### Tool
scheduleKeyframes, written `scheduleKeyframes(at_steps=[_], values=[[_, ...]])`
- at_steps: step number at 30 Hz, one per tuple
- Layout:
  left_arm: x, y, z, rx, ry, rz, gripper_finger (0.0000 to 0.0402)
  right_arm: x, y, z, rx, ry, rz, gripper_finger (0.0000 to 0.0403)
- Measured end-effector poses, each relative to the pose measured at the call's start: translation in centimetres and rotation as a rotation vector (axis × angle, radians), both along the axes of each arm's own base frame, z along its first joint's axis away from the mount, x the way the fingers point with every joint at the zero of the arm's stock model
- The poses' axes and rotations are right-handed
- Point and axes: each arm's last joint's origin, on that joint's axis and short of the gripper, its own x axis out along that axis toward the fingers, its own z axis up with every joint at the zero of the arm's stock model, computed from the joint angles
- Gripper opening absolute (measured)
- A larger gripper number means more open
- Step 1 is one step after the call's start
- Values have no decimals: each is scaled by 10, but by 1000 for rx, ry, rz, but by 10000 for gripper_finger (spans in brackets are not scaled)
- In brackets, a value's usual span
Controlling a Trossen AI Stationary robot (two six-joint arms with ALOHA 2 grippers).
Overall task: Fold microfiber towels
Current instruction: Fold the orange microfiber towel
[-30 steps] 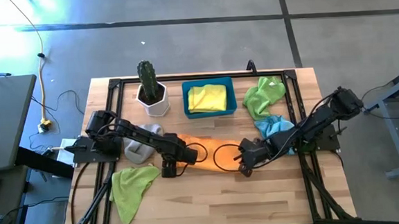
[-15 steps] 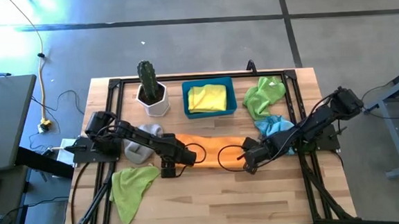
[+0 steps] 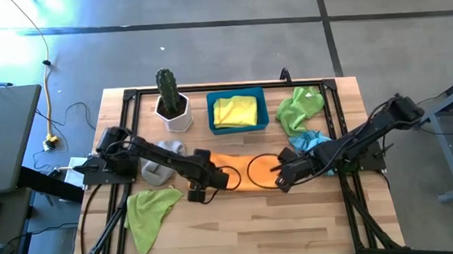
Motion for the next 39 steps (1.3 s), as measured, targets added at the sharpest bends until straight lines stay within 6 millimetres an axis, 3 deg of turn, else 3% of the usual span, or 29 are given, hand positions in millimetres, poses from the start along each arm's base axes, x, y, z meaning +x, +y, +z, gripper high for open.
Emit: scheduleKeyframes(at_steps=[6,16,32,39], values=[[-1,22,-17,-114,-70,84,156,-15,-6,-12,78,79,-199,143],[-18,27,-36,-124,-61,101,156,-6,-2,-25,144,25,-285,224],[-12,17,-39,-156,-140,129,156,27,12,-61,191,-46,-296,227],[-12,17,-40,-156,-134,129,156,21,10,-54,210,-26,-285,221]])
